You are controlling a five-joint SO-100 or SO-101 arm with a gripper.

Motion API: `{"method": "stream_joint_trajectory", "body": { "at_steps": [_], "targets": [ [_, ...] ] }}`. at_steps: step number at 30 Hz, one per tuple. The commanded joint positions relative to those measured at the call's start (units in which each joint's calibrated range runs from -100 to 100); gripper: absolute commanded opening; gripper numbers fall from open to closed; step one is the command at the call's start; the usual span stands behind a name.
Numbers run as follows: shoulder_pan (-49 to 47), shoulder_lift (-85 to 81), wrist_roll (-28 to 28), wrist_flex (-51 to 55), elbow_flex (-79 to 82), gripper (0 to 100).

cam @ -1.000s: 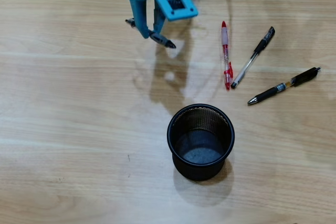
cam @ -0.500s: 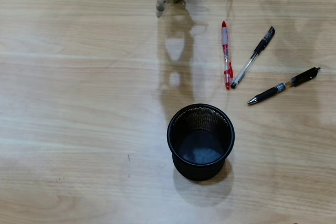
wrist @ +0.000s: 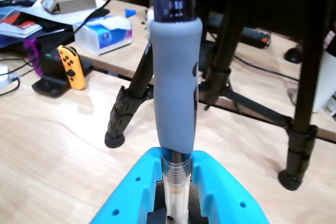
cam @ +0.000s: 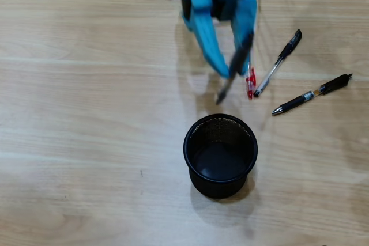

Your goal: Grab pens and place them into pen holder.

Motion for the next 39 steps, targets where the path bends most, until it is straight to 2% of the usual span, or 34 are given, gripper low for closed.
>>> {"method": "stream_joint_trajectory", "body": {
  "at_steps": [1, 8, 18, 23, 26, 31, 37, 39],
  "targets": [
    [-0.38, 5.48, -0.25, -6.26, -2.27, 2],
    [-0.19, 15.42, -0.25, -13.09, -2.27, 2],
    [0.45, 18.05, -0.25, -14.28, -2.18, 4],
    [-0.01, 18.13, 0.28, -14.28, -2.18, 20],
    [-0.19, 17.62, 0.28, -14.19, -2.09, 24],
    [-0.01, 16.78, 0.28, -13.82, -2.09, 20],
    [0.36, 9.90, 0.28, -13.46, 4.79, 4],
    [0.45, 6.84, 0.28, -13.46, 8.23, 2]
  ]
}}
